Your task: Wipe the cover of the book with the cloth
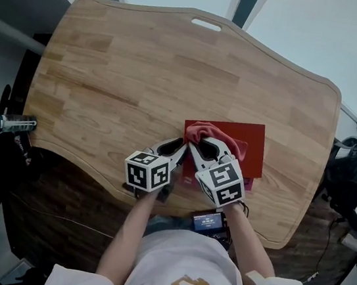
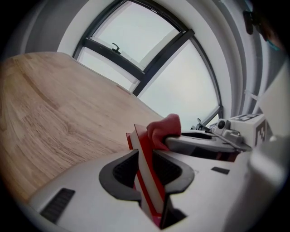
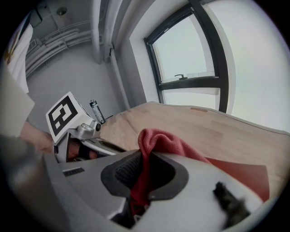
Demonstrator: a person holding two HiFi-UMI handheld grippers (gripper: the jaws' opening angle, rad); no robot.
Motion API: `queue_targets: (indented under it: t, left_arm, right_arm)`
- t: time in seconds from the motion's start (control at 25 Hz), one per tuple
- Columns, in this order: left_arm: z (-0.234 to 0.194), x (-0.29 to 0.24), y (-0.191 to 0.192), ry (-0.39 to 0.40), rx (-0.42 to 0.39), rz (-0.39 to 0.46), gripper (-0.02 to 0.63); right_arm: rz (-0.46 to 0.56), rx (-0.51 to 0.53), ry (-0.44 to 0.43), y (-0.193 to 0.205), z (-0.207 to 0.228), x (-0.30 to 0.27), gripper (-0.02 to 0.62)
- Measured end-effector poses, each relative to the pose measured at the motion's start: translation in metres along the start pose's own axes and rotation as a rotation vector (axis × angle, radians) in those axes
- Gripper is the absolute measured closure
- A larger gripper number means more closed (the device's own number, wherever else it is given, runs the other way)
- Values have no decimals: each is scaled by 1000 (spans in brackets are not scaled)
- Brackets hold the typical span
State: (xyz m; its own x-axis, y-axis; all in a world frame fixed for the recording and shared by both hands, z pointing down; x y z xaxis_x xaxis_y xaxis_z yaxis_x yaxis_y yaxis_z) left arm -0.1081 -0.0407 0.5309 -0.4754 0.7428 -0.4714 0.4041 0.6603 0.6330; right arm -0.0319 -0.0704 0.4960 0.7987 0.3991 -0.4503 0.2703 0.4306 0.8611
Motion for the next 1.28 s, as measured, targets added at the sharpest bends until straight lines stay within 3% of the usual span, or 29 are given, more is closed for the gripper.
queue_targets:
  t: [0.76,1.28]
  left_arm:
    - [1,0,0,33,32,-9,537]
    - [1,1,1,35,19,8,538]
  right_arm:
    - [-46,2,22,4,7,-3,540]
    - [-46,-32,94,6,34,11,540]
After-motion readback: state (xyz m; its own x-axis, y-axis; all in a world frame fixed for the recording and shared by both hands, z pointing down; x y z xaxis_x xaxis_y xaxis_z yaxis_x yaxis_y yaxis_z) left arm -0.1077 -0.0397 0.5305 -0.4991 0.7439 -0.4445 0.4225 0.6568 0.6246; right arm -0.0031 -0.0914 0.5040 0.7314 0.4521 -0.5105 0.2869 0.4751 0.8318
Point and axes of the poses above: the fingertips, and each gripper's own axes: x backward along the fingers, z to its right, y out of its underside, the point moved 5 cm from there along x, backward along the fingers, and after that the axes turned 11 degrees about z, right-handed, at the moved point
